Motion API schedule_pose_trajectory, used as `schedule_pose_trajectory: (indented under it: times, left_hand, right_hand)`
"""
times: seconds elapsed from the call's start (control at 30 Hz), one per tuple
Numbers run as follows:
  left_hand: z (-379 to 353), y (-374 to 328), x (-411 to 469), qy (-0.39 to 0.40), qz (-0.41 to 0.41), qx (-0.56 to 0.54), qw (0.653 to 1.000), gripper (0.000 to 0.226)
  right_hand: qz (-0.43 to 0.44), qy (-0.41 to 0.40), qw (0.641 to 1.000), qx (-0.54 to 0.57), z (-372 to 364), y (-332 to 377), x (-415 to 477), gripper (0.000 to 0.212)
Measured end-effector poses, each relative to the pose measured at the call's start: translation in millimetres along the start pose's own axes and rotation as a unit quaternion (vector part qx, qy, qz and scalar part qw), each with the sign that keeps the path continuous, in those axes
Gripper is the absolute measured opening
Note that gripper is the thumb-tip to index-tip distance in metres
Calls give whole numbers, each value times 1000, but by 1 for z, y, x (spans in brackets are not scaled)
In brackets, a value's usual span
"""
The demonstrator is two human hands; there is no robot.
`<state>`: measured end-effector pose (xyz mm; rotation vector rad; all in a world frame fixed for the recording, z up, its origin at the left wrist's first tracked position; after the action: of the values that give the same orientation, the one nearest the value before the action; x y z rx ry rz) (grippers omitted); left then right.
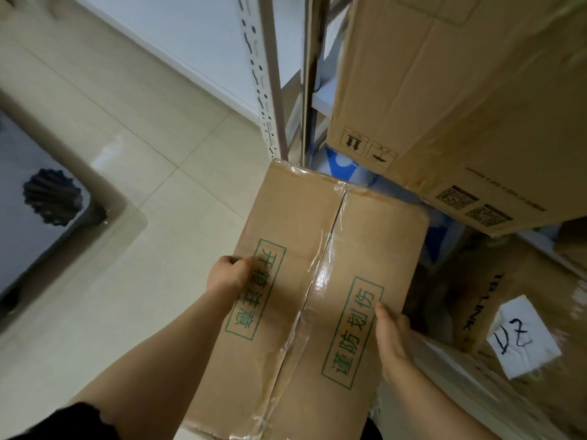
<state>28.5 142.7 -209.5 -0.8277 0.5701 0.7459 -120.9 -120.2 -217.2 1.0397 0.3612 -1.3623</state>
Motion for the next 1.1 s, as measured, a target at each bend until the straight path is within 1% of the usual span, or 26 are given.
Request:
schedule_pose_trajectory:
  times: [0.07, 0.2, 0.37, 0.5, 0.63, 0.7, 0.83, 0.93, 1.03, 1.1]
  left_hand:
    - [19, 10, -11, -2, 14, -14, 1000, 19]
    - [69, 35, -31, -15, 36, -45, 998, 25]
    - [149, 67, -58, -61, 67, -116, 989, 26]
    - [222, 99, -71, -114, 77, -192, 972, 26]
    - [303, 135, -72, -142, 92, -257, 951, 22]
    - [349, 155, -71, -150, 99, -282, 942, 24]
    - [449, 196, -70, -178, 113, -310, 927, 31]
    - [523, 223, -73, -207, 120, -326, 915, 41]
    - [590, 246, -74, -240, 121, -348, 898, 59]
    - [630, 261, -73, -268, 125, -361, 885, 60]
  right_hand:
    - [1, 12, 1000, -5, -3, 1, -16, 54]
    - [29, 16, 999, -33, -12, 18, -58, 50]
    - [90, 49, 991, -85, -40, 50, -118, 46]
    - [140, 101, 976, -131, -81, 76, -176, 43]
    - [202, 129, 956, -168, -134, 101, -244, 40]
    - [226, 134, 948, -181, -167, 111, -284, 39]
    - [252, 170, 936, -178, -239, 124, -372, 38]
    - [266, 193, 926, -187, -295, 134, -434, 37]
    - [290, 226, 909, -196, -350, 142, -490, 38]
    - [303, 250, 897, -203, -384, 147, -523, 37]
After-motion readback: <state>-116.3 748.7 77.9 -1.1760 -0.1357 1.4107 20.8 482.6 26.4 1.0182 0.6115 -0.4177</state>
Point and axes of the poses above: each hand's wrist, its own x-axis towards the middle knuckle, its own z-axis out of the back of the hand, y = z × x, the point moved 4 cm from there along x, towards the middle knuckle, and after that the axes turned 1 degree about -y, right-handed, at the moved point
